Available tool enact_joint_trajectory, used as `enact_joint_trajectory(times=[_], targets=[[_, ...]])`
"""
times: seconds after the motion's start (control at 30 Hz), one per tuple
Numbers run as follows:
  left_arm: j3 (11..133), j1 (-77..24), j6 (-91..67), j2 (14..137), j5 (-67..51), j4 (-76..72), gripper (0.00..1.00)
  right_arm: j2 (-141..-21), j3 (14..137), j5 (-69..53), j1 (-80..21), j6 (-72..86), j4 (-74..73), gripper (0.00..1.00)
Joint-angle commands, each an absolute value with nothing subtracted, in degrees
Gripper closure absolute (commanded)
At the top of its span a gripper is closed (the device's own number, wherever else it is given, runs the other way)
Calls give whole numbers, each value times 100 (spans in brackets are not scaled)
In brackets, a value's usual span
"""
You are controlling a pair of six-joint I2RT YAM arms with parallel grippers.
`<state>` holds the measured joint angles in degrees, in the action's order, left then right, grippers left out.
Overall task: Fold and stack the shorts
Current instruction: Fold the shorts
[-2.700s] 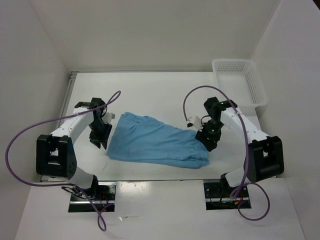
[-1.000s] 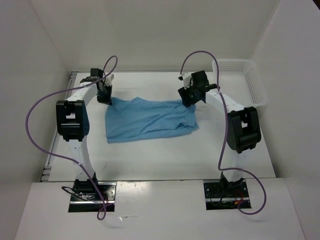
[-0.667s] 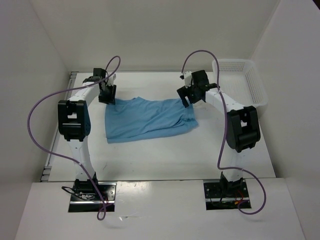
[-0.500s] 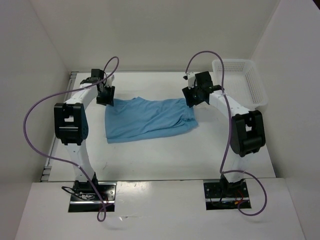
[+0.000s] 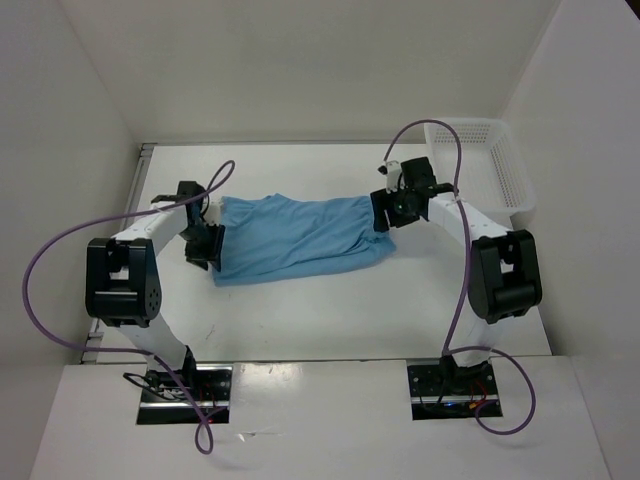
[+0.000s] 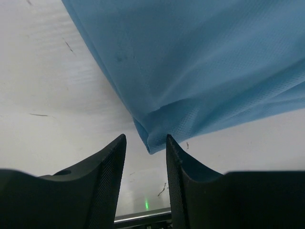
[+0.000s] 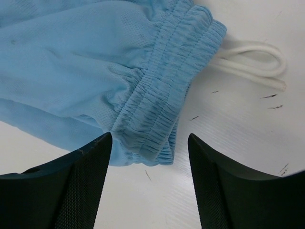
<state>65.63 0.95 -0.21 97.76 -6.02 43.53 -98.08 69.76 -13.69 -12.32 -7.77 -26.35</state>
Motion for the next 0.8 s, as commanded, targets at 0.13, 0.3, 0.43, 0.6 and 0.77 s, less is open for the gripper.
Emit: enact_joint_trajectory(times=[0.13,0.3,0.43,0.6,0.77], targets=[[6302,158,0,9686,-1124,4535,52,-10020,6865,-1959,-1195,-343,-2382,29],[6302,158,0,9817,-1239,4649,53,-10081,6741,-2171,-1195,-203,-2268,44],[6302,158,0,9879,-1292,4772,63,-10081,6688,-2118,-1195,-150,-2268,63],[6302,158,0,10055,-1292,4825,87,-10028,6495,-2057,-1195,-79,-2268,95],[6363,158,0,10055,-1126,4878,97,-9923,6758,-2258,-1195,-761,-2608,100]])
